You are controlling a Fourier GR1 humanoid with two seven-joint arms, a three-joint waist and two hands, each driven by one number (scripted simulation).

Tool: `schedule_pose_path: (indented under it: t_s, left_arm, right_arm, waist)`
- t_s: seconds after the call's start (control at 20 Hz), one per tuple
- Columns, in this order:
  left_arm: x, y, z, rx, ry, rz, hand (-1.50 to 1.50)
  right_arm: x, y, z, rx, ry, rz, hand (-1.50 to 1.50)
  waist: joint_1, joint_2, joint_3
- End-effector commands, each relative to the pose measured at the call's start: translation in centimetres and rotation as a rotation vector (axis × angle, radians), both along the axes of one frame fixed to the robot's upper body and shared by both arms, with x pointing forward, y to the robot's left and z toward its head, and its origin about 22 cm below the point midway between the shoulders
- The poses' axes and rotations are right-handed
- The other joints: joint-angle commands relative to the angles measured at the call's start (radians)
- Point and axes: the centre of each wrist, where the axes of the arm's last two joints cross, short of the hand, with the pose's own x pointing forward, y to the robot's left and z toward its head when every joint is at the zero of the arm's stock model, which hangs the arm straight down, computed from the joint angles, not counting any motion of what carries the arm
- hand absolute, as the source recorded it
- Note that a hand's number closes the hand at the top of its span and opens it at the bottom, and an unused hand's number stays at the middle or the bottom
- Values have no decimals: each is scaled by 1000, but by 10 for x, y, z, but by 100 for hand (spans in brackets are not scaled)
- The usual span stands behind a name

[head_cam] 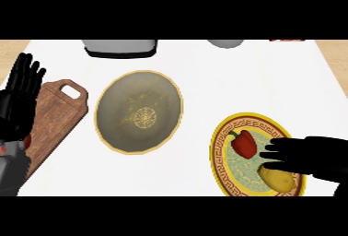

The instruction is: Pick the lemon from the plate and place it in the bowl

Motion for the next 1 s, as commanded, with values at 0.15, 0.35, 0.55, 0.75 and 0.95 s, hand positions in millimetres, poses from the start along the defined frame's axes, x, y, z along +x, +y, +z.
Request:
schedule_pose_path:
  t_s: [0.15,0.35,0.55,0.75,0.95]
  left_arm:
    - [-2,-2,11,11,5,-1,0]
    - [-2,11,6,16,-5,7,0]
    - [0,21,-14,-11,-9,10,0]
    - [6,15,2,14,-9,13,0]
    - [-15,13,-7,-14,-4,3,0]
  right_arm:
    - [7,16,-20,-4,70,64,-150]
    - [12,16,-33,-46,79,66,-150]
    - [7,36,-41,-48,64,79,-150]
    - [9,15,-67,-40,87,50,-150]
    - [-4,19,-86,-68,86,13,-150]
  waist:
    - [-4,-2,0]
    - [-5,-1,0]
    - [-9,0,-1]
    - [-8,-1,0]
    - [-6,-2,0]
